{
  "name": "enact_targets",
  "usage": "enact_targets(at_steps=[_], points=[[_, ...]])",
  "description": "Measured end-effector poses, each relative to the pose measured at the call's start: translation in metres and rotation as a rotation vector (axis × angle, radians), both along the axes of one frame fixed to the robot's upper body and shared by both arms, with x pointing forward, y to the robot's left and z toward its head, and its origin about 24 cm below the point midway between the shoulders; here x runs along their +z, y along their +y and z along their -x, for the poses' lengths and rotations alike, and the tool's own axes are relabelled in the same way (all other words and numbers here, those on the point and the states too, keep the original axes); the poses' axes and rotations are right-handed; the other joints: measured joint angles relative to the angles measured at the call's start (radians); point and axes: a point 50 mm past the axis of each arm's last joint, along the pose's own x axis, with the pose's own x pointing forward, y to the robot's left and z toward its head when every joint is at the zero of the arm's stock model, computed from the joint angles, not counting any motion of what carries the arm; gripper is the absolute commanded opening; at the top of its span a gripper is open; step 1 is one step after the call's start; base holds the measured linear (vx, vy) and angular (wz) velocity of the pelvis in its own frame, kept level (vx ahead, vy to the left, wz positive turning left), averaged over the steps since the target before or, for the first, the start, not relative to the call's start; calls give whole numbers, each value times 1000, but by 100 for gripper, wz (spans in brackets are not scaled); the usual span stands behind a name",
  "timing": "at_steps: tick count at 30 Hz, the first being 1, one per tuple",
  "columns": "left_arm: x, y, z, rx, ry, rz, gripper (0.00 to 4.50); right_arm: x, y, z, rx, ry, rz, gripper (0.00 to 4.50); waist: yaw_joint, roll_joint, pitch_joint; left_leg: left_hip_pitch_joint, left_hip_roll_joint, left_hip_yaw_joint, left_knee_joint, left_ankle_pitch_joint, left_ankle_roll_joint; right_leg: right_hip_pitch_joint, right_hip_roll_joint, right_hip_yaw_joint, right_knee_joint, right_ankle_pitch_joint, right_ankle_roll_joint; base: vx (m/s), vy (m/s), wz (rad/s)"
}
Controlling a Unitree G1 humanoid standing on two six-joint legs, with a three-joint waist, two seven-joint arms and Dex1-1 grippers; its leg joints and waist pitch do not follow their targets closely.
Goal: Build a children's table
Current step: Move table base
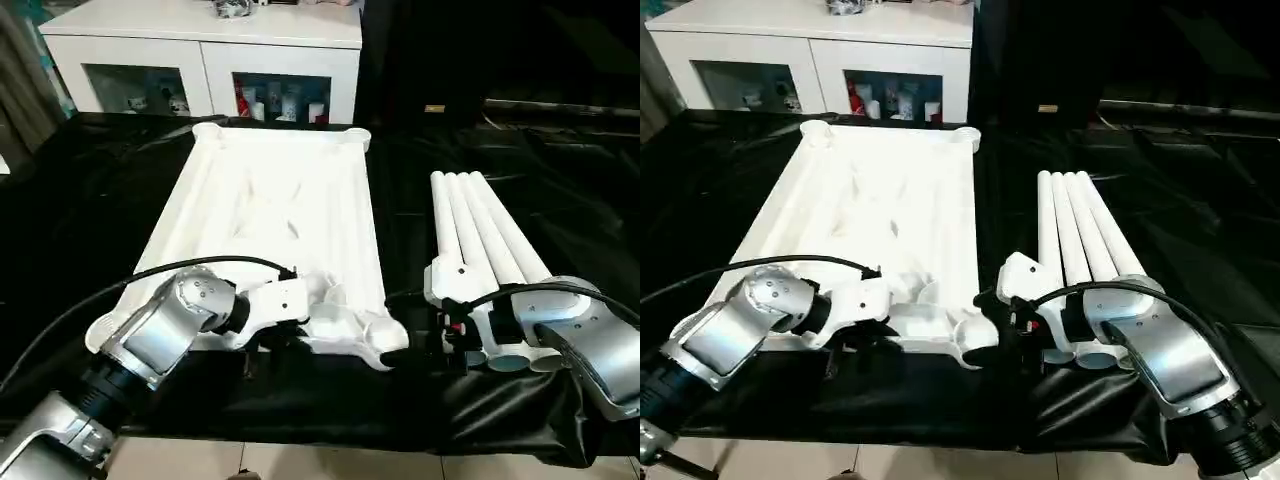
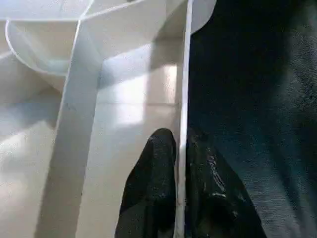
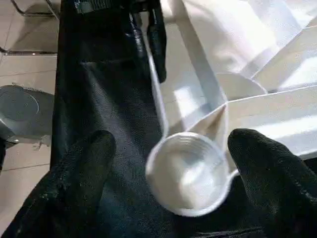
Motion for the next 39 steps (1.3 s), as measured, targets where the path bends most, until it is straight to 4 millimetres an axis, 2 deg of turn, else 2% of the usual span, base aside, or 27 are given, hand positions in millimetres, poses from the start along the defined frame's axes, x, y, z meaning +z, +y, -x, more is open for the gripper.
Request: enact_targets(at_steps=[4, 8, 14, 24, 30, 31, 32, 34, 36, 39], points=[[-1, 5, -6, 4, -22, 1, 6, -1, 0, -1, -8, -7, 8, 405, -7, 0, 0, 0, 0, 0, 0, 0, 0, 0, 0, 0, 0, 0, 0, 0, 0, 0], [2, 24, -19, 55, -87, -20, 6, -3, 0, -3, -22, -15, 9, 405, -11, 0, 0, 0, 2, 0, -1, 0, -1, -1, 1, -1, 0, 0, 0, 0, 0, 0], [4, 50, -30, 106, -157, -48, 6, -4, -1, -5, -29, -26, 20, 405, -9, 0, 0, -2, 2, 1, -2, 0, -1, -4, 1, -1, 0, 0, 0, 0, 0, 0], [4, 66, -30, 119, -181, -55, 6, -5, -1, -5, -31, -34, 27, 405, -4, -1, 0, -2, 2, 2, -2, 0, -1, -4, 1, 0, 0, 0, 0, 0, 0, 0], [3, 72, -22, 138, -182, -44, 6, -5, 0, -7, -43, -45, 12, 405, -7, -1, 0, -2, 2, 3, -3, 0, -1, -6, 1, 0, 0, 0, 0, 0, 0, 0], [3, 71, -20, 145, -175, -35, 47, -4, 0, -7, -47, -49, 4, 405, -7, -1, 1, -2, 2, 4, -3, 0, -1, -6, 1, 0, 0, 0, 0, 0, 0, 0], [4, 70, -19, 150, -163, -24, 59, -3, 1, -8, -55, -56, -7, 405, -5, -2, 1, -2, 2, 4, -3, 0, -1, -6, 1, 0, 0, 0, 0, 0, 0, 0], [6, 67, -17, 148, -151, -9, 59, 2, 2, -13, -76, -85, -21, 405, -2, -2, 1, -4, 2, 4, -3, 0, -1, -7, 0, 0, 0, 0, 0, 0, 0, 0], [13, 67, -16, 134, -153, -1, 97, 7, 3, -18, -118, -118, -45, 405, 0, -5, 2, -3, 3, 4, -3, 0, -1, -7, 0, 0, 0, 0, 0, 0, 0, 0], [25, 71, -17, 145, -177, 20, 108, 13, 5, -28, -210, -149, -78, 405, -1, -6, 2, -3, 3, 4, -3, 1, -1, -7, 0, 0, 1, 0, 0, 0, 0, 0]])
